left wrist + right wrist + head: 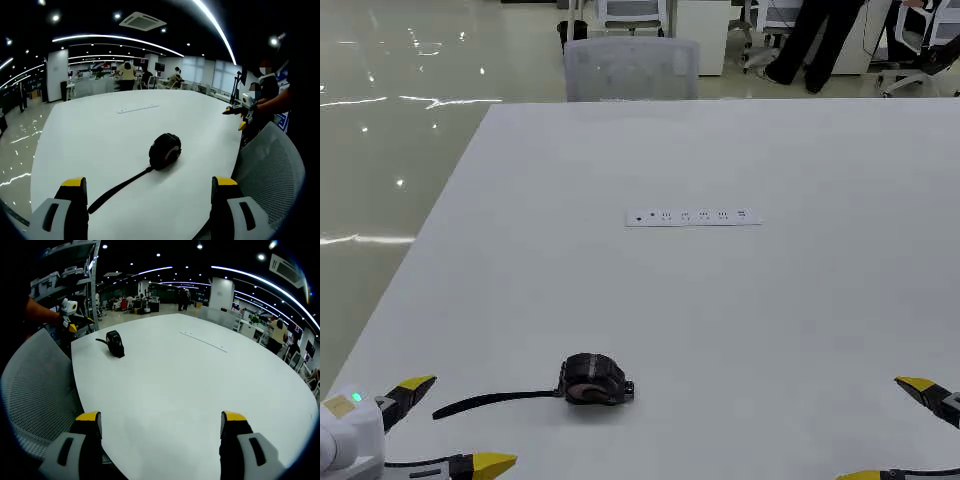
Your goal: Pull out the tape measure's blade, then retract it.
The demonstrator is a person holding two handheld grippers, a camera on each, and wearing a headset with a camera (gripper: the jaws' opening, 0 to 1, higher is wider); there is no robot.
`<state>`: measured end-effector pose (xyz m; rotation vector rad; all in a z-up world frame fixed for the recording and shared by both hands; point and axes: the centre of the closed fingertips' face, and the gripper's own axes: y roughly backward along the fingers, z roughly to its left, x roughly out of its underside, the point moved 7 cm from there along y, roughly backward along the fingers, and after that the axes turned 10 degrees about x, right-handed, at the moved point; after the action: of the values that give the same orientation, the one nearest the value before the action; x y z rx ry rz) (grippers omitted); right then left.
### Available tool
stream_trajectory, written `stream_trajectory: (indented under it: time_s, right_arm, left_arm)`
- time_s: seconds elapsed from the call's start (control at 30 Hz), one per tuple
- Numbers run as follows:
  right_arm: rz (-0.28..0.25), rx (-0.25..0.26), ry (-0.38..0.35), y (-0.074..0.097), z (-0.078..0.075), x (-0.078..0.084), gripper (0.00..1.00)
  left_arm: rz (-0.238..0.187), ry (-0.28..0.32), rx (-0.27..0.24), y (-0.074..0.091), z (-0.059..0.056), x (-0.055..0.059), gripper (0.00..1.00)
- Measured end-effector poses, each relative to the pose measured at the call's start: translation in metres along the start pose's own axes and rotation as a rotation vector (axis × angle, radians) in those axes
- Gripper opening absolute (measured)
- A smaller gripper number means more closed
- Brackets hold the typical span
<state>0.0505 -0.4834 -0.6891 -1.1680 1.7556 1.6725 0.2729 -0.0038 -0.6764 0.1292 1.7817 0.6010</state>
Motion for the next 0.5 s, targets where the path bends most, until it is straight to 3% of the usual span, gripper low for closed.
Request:
stream_trajectory:
  time_s: [0.5]
  right_arm:
    - [0.012, -0.010, 0.013, 0.0007, -0.0056, 0.0005, 1.00]
  left_arm:
    - [0.003, 0.009, 0.002, 0.0004, -0.0045, 0.0026, 1.00]
